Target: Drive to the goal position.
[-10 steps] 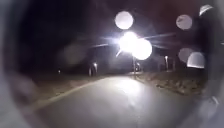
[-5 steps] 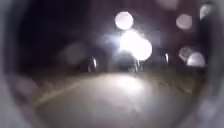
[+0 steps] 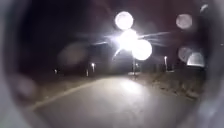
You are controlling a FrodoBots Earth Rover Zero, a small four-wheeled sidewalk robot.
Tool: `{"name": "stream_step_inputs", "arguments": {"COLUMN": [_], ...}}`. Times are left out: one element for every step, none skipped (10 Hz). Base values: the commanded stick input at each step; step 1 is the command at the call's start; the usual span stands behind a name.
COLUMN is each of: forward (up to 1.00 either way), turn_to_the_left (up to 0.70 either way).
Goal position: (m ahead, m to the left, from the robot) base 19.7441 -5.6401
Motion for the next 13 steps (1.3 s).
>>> {"name": "stream_step_inputs", "arguments": {"forward": [1.00,1.00,1.00,1.00,1.00,1.00,1.00,1.00,1.00,1.00,1.00,1.00,1.00], "turn_to_the_left": [0.03,0.03,0.03,0.03,0.03,0.03,0.03,0.03,0.03,0.04,0.03,0.03,0.04]}}
